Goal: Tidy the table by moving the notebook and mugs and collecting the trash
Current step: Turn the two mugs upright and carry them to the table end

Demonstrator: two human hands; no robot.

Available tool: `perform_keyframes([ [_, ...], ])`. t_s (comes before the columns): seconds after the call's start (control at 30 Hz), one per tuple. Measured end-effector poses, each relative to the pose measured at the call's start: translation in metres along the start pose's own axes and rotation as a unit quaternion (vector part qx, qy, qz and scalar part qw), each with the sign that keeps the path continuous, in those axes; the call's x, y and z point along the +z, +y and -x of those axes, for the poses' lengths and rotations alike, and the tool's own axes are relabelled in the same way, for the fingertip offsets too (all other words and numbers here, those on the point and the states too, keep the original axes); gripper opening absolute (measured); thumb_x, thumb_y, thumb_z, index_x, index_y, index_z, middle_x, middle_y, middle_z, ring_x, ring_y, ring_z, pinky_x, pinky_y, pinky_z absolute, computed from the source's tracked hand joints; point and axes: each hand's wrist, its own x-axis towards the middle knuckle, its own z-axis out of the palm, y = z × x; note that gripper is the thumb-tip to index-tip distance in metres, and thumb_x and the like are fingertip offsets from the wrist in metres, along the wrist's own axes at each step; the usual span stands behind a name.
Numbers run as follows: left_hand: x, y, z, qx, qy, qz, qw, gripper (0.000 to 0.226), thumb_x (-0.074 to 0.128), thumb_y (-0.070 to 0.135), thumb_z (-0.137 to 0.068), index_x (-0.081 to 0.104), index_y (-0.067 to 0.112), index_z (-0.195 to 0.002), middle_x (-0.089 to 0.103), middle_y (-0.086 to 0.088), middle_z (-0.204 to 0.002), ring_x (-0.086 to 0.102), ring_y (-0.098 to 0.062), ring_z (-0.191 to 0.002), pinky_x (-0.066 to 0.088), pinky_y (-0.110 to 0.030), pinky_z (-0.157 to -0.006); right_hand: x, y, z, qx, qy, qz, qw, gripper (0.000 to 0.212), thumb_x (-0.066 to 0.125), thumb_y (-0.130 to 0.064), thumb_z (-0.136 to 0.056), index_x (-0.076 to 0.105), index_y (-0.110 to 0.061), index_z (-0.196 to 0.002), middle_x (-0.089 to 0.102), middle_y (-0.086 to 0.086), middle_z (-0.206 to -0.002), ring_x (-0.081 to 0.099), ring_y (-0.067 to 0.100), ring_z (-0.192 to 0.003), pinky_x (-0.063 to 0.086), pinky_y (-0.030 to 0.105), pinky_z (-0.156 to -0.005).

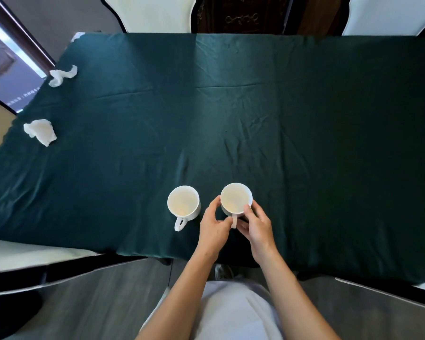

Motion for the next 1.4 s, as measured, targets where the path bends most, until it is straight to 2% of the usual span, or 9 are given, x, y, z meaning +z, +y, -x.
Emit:
perform_keyframes([
  [0.2, -0.009, 0.0, 0.01, -0.007, -0.013, -0.027, 1.0, 0.066, 0.066, 0.018, -0.093, 0.045, 0.028, -0.154, 0.058, 0.008, -0.148, 0.075, -0.007, -0.101, 0.059, -0.04, -0.101, -0.001, 0.005, 0.0, -0.007, 0.001, 0.027, 1.0, 0.044, 0.058, -0.035, -0.103, 0.053, -0.021, -0.146, 0.071, 0.005, -0.129, 0.075, 0.023, -0.108, 0.061, 0.037, -0.091],
  [0.3, -0.03, -0.005, 0.024, 0.028, 0.04, -0.037, 0.998, 0.036, 0.065, 0.015, -0.099, 0.063, 0.023, -0.133, 0.065, 0.007, -0.136, 0.075, -0.011, -0.093, 0.063, -0.032, -0.084, -0.005, 0.009, 0.005, -0.01, 0.039, 0.099, 0.994, 0.062, 0.066, -0.048, -0.095, 0.048, -0.022, -0.147, 0.065, 0.004, -0.135, 0.066, 0.022, -0.119, 0.06, 0.042, -0.094],
  [0.37, -0.049, -0.012, 0.035, 0.057, 0.133, -0.021, 0.989, 0.019, 0.066, 0.015, -0.099, 0.069, 0.025, -0.115, 0.067, 0.002, -0.123, 0.076, -0.016, -0.089, 0.062, -0.032, -0.076, -0.011, 0.012, 0.009, -0.042, 0.072, 0.153, 0.985, 0.048, 0.072, -0.049, -0.089, 0.06, -0.024, -0.128, 0.069, 0.0, -0.124, 0.069, 0.016, -0.107, 0.062, 0.043, -0.09],
  [0.47, -0.074, -0.022, 0.038, 0.024, 0.239, -0.024, 0.97, 0.016, 0.066, 0.029, -0.098, 0.065, 0.029, -0.115, 0.057, 0.003, -0.125, 0.073, -0.02, -0.097, 0.062, -0.042, -0.084, -0.019, 0.018, 0.01, -0.079, 0.095, 0.202, 0.971, 0.027, 0.077, -0.047, -0.084, 0.07, -0.026, -0.099, 0.075, -0.009, -0.103, 0.072, 0.011, -0.092, 0.062, 0.047, -0.087],
  [0.6, -0.075, -0.028, 0.026, -0.038, 0.189, -0.004, 0.981, 0.011, 0.063, 0.029, -0.101, 0.067, 0.02, -0.106, 0.068, -0.01, -0.111, 0.072, -0.023, -0.091, 0.06, -0.043, -0.081, -0.016, 0.029, 0.01, -0.09, 0.06, 0.179, 0.978, 0.012, 0.077, -0.037, -0.088, 0.078, -0.026, -0.092, 0.081, -0.004, -0.094, 0.076, 0.016, -0.087, 0.065, 0.042, -0.08],
  [0.77, -0.066, -0.037, 0.013, -0.043, 0.203, 0.036, 0.978, 0.032, 0.059, 0.033, -0.104, 0.07, 0.004, -0.098, 0.072, -0.016, -0.106, 0.076, -0.027, -0.093, 0.062, -0.033, -0.073, -0.004, 0.036, 0.008, -0.089, 0.034, 0.164, 0.982, 0.011, 0.071, -0.031, -0.096, 0.079, -0.024, -0.098, 0.08, -0.004, -0.088, 0.077, 0.021, -0.088, 0.064, 0.035, -0.073],
  [0.9, -0.059, -0.038, 0.013, -0.036, 0.206, 0.089, 0.974, 0.029, 0.055, 0.029, -0.107, 0.076, 0.01, -0.101, 0.077, -0.003, -0.106, 0.075, -0.023, -0.088, 0.061, -0.029, -0.075, 0.0, 0.043, 0.004, -0.071, 0.031, 0.137, 0.987, 0.015, 0.069, -0.029, -0.097, 0.08, -0.02, -0.1, 0.08, -0.001, -0.09, 0.077, 0.023, -0.092, 0.065, 0.04, -0.079],
  [1.1, -0.06, -0.037, 0.007, -0.041, 0.223, 0.099, 0.969, 0.024, 0.06, 0.016, -0.104, 0.078, 0.002, -0.099, 0.08, -0.008, -0.097, 0.073, -0.021, -0.082, 0.061, -0.023, -0.071, 0.012, 0.042, 0.005, -0.046, 0.019, 0.106, 0.993, 0.017, 0.066, -0.021, -0.1, 0.081, -0.014, -0.097, 0.081, 0.001, -0.095, 0.077, 0.012, -0.088, 0.061, 0.041, -0.096],
  [1.4, -0.07, -0.013, 0.018, -0.003, 0.215, 0.047, 0.975, 0.032, 0.061, 0.028, -0.103, 0.08, 0.018, -0.079, 0.081, -0.004, -0.083, 0.077, -0.022, -0.073, 0.066, -0.04, -0.079, 0.029, 0.021, 0.017, -0.091, 0.023, 0.133, 0.987, 0.03, 0.067, -0.024, -0.099, 0.081, -0.015, -0.073, 0.078, -0.005, -0.073, 0.077, 0.011, -0.076, 0.061, 0.048, -0.094],
])
